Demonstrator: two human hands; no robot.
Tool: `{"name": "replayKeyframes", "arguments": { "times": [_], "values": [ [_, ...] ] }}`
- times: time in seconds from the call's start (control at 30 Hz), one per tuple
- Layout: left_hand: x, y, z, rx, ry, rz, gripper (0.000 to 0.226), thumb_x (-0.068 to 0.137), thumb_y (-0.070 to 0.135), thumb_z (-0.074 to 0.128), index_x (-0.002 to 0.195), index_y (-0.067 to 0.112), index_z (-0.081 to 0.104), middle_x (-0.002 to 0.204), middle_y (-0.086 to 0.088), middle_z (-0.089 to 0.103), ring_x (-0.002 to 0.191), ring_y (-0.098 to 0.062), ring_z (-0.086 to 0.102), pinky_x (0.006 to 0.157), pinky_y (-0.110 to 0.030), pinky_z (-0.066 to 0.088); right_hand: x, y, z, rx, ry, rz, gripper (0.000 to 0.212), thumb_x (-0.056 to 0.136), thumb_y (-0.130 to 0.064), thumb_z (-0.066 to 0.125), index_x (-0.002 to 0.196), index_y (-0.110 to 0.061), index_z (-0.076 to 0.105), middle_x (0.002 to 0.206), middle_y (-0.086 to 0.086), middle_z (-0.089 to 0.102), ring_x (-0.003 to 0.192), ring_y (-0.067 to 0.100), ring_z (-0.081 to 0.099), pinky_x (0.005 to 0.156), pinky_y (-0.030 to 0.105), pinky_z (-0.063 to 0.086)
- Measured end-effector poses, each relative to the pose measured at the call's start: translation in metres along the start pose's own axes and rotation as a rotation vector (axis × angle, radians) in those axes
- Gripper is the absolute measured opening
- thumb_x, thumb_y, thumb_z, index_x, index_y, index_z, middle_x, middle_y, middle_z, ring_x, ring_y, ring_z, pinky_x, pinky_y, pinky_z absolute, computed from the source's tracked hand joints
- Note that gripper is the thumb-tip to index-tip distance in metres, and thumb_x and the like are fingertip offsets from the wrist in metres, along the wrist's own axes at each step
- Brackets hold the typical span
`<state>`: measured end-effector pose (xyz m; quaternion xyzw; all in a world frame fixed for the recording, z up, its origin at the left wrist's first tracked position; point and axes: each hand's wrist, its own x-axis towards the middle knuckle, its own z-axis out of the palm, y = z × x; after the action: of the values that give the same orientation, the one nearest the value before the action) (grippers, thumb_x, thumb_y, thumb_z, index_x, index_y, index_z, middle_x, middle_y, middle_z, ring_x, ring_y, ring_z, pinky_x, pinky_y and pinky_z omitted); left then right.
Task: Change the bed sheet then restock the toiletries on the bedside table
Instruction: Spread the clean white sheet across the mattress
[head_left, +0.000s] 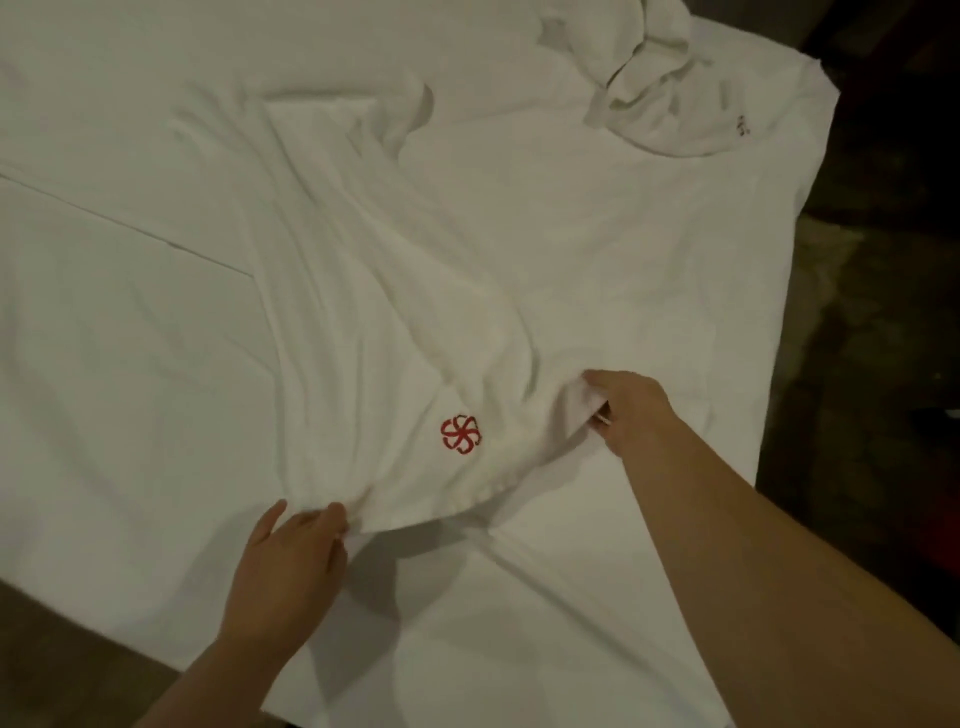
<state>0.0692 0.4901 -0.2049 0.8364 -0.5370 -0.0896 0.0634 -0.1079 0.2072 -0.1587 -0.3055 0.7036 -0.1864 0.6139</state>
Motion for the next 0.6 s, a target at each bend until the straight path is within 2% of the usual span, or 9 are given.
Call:
{"name": "replayKeyframes", "arguments": {
  "times": [0.07, 0.13, 0.17, 0.2, 0.27, 0.37, 0.47, 0.53, 0.6],
  "values": [
    [-0.004, -0.001, -0.008, 0.005, 0.031, -0.007, 0.02, 0.074, 0.018, 0.038, 0.071, 0.016, 0.057, 0.049, 0.007, 0.051, 0.048, -0.019, 0.055, 0.065, -0.036, 0.048, -0.009, 0.004, -0.007, -0.146, 0.152, -0.304, 0.007, 0.09, -0.009, 0.059, 0.093, -0.004, 0.062, 0.086, 0.008, 0.059, 0.086, 0.025, 0.056, 0.08, 0.035, 0.048],
    [-0.008, 0.001, -0.016, 0.019, 0.025, 0.048, 0.023, 0.071, 0.021, 0.036, 0.068, 0.016, 0.058, 0.047, 0.007, 0.047, 0.047, -0.02, 0.051, 0.063, -0.028, 0.036, -0.027, 0.012, -0.02, -0.274, 0.337, -0.535, 0.008, 0.093, -0.013, 0.054, 0.093, -0.008, 0.06, 0.086, 0.006, 0.058, 0.084, 0.023, 0.057, 0.078, 0.033, 0.048],
    [-0.01, 0.004, -0.017, 0.035, 0.004, 0.097, 0.024, 0.069, 0.022, 0.036, 0.066, 0.018, 0.059, 0.048, 0.008, 0.048, 0.048, -0.02, 0.051, 0.064, -0.027, 0.031, -0.033, 0.021, -0.029, -0.32, 0.418, -0.572, 0.009, 0.095, -0.015, 0.053, 0.096, -0.008, 0.059, 0.087, 0.005, 0.057, 0.083, 0.021, 0.057, 0.077, 0.031, 0.048],
    [-0.013, 0.008, -0.015, 0.051, -0.023, 0.153, 0.024, 0.067, 0.024, 0.037, 0.065, 0.02, 0.061, 0.051, 0.007, 0.05, 0.051, -0.02, 0.051, 0.065, -0.028, 0.029, -0.035, 0.032, -0.04, -0.384, 0.492, -0.56, 0.012, 0.096, -0.016, 0.052, 0.099, -0.006, 0.058, 0.088, 0.005, 0.055, 0.083, 0.022, 0.057, 0.075, 0.03, 0.047],
    [-0.021, 0.016, -0.006, 0.063, -0.105, 0.225, 0.026, 0.063, 0.026, 0.039, 0.064, 0.021, 0.064, 0.059, 0.005, 0.051, 0.057, -0.021, 0.052, 0.066, -0.032, 0.029, -0.036, 0.058, -0.06, -0.552, 0.557, -0.399, 0.02, 0.097, -0.015, 0.049, 0.108, 0.0, 0.057, 0.093, 0.012, 0.054, 0.085, 0.026, 0.055, 0.074, 0.032, 0.043],
    [-0.027, 0.021, 0.0, 0.028, -0.204, 0.256, 0.023, 0.058, 0.028, 0.04, 0.059, 0.021, 0.063, 0.061, 0.003, 0.051, 0.059, -0.021, 0.053, 0.069, -0.031, 0.031, -0.027, 0.081, -0.079, -0.539, 0.476, -0.143, 0.025, 0.094, -0.013, 0.049, 0.11, 0.005, 0.057, 0.092, 0.016, 0.055, 0.079, 0.027, 0.05, 0.072, 0.037, 0.044],
    [-0.032, 0.024, -0.001, -0.07, -0.223, 0.301, 0.016, 0.059, 0.029, 0.042, 0.053, 0.023, 0.055, 0.055, 0.007, 0.047, 0.054, -0.016, 0.049, 0.068, -0.026, 0.03, -0.021, 0.077, -0.079, -0.568, 0.469, -0.158, 0.024, 0.093, -0.01, 0.047, 0.106, 0.007, 0.057, 0.087, 0.014, 0.051, 0.076, 0.027, 0.047, 0.058, 0.032, 0.037],
    [-0.033, 0.024, -0.002, -0.104, -0.242, 0.349, 0.014, 0.061, 0.034, 0.044, 0.051, 0.026, 0.048, 0.053, 0.011, 0.045, 0.055, -0.009, 0.045, 0.063, -0.023, 0.033, -0.02, 0.075, -0.076, -0.72, 0.44, -0.14, 0.023, 0.096, -0.009, 0.041, 0.106, 0.006, 0.055, 0.088, 0.014, 0.05, 0.076, 0.029, 0.049, 0.055, 0.028, 0.031],
    [-0.029, 0.017, 0.004, -0.14, -0.188, 0.269, 0.022, 0.069, 0.042, 0.045, 0.054, 0.027, 0.05, 0.056, 0.011, 0.049, 0.057, -0.009, 0.049, 0.056, -0.024, 0.041, -0.018, 0.077, -0.077, -0.806, 0.428, -0.112, 0.023, 0.096, -0.008, 0.04, 0.106, 0.005, 0.055, 0.081, 0.01, 0.049, 0.069, 0.025, 0.049, 0.056, 0.028, 0.033]
  ]
}}
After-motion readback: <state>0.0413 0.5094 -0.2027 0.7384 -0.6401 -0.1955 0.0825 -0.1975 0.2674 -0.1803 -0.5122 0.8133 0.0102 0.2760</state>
